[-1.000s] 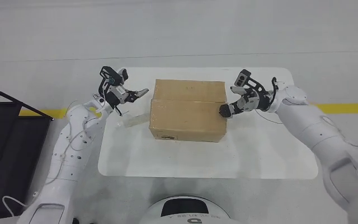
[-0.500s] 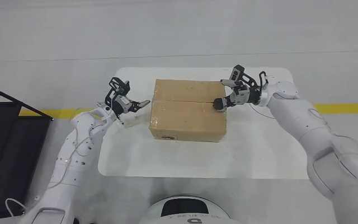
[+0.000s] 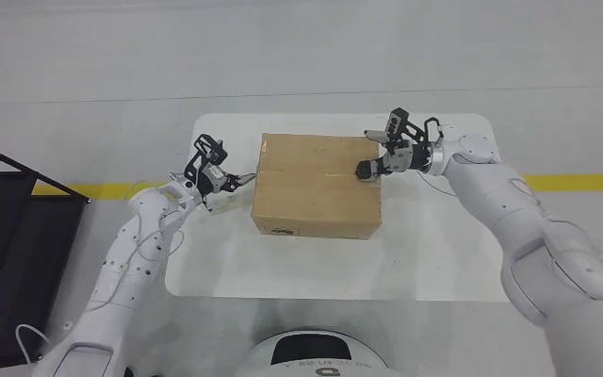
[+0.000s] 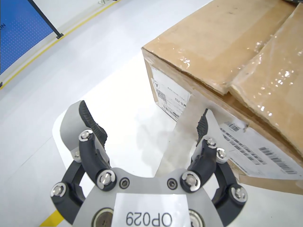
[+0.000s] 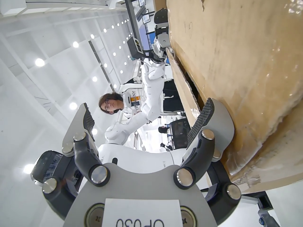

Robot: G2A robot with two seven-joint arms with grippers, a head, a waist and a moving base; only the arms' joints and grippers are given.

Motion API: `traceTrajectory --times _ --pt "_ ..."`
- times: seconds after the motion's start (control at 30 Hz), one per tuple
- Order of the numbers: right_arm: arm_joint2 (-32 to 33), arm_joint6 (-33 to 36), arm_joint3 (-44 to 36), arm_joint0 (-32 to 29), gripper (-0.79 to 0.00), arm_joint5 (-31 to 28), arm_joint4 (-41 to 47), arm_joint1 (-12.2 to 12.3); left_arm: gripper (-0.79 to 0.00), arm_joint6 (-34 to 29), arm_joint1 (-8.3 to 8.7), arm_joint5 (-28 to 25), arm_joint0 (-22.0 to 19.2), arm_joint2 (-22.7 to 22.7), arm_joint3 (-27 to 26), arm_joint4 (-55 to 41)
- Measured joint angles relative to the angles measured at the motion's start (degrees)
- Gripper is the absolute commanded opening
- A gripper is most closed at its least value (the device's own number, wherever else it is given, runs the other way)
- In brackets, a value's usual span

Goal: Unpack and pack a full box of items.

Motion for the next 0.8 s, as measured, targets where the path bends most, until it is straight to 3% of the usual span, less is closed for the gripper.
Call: traceTrajectory --times 0.47,0.8 --pt "2.3 0.9 2.8 0.0 0.0 0.0 -3.8 -1.4 0.0 -0.5 -0.96 2.3 -3.8 4.8 2.0 3.0" --pt "6.3 1.5 6.0 -0.3 0.0 -3.4 -3.8 -0.7 0.0 -2.5 -2.05 2.0 -6.8 9.9 1.2 5.5"
